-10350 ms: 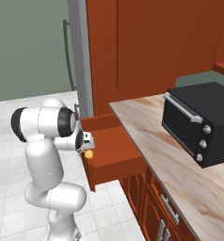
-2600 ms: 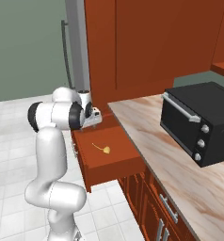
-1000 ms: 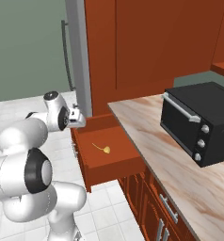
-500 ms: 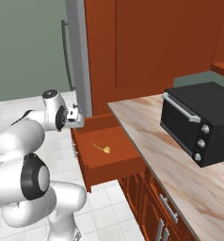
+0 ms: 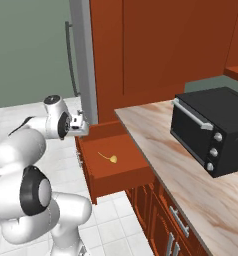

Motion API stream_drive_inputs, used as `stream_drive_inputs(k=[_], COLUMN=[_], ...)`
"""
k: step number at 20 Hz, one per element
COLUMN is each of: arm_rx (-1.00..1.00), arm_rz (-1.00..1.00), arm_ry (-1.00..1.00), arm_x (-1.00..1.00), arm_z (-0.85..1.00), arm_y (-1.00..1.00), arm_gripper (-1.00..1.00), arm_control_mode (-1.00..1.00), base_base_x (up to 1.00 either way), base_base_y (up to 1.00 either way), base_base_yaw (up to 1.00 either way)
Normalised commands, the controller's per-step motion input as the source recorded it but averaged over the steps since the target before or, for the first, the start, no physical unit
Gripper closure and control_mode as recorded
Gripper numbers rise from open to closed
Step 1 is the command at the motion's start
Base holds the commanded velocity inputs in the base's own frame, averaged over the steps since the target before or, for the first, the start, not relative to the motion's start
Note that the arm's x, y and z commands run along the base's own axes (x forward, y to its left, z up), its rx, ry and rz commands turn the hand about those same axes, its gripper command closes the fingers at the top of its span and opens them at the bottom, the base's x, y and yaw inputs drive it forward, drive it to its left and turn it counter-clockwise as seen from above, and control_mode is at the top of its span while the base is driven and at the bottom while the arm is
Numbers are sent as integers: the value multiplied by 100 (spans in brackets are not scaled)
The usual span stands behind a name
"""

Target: Organize the utensils by type. Pick up the wooden spoons from the counter and place them in the open cabinet. Then pick up the metallic utensils from the counter and place them in the open drawer.

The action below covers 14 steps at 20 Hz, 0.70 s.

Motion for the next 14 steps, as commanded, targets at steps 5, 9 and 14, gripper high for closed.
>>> stream_drive_inputs(k=[5,9,14], arm_rx=[0,0,0], arm_rz=[0,0,0], arm_ry=[0,0,0], arm_x=[0,0,0], arm_z=[0,0,0], arm_y=[0,0,0], arm_gripper=[-100,-100,-100], arm_control_mode=[100,100,100], base_base_x=[-70,-22,4], base_base_y=[29,57,48], base_base_yaw=[33,67,79])
